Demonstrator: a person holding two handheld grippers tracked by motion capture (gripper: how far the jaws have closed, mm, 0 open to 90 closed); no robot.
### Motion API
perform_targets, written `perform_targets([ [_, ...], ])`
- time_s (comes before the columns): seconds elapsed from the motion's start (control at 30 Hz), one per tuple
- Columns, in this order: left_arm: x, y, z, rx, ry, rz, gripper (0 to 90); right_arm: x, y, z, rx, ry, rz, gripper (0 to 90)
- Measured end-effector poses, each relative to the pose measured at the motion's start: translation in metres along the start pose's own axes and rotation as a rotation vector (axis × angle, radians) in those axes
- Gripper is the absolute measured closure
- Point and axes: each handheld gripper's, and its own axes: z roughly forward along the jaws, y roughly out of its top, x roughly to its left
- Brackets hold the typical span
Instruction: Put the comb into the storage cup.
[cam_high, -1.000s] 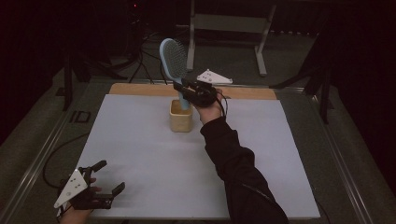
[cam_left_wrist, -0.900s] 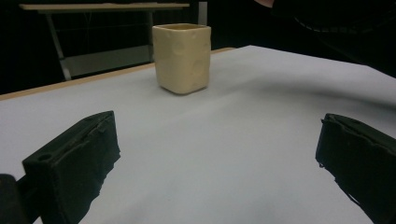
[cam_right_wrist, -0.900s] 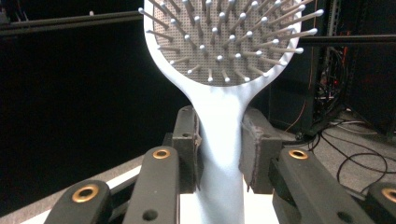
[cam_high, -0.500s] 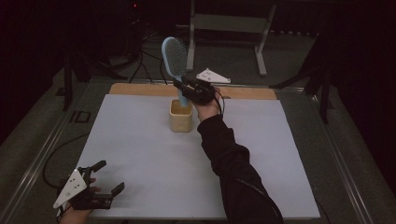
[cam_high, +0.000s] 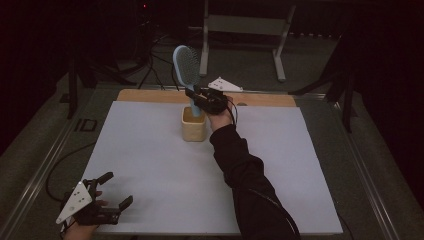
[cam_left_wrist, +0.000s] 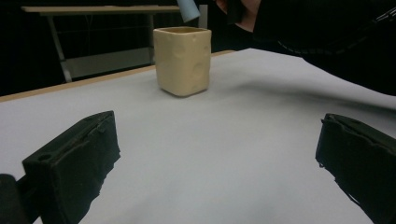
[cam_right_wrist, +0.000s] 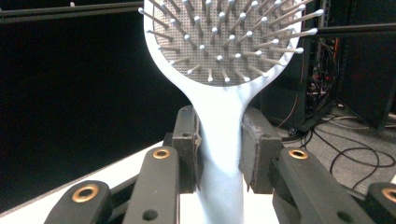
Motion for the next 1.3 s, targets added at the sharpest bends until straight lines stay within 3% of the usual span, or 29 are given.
perform_targets([
  [0.97, 0.0, 0.0, -0.001, -0.001, -0.001, -0.004, 0.0, -0.004, -0.033, 0.005, 0.056, 0.009, 0.008, 70.0],
  [1.3, 0.0, -0.001, 0.0, 0.0, 0.0, -0.005, 0.0, -0.004, -0.04, 0.001, 0.096, -0.001, -0.017, 69.9],
])
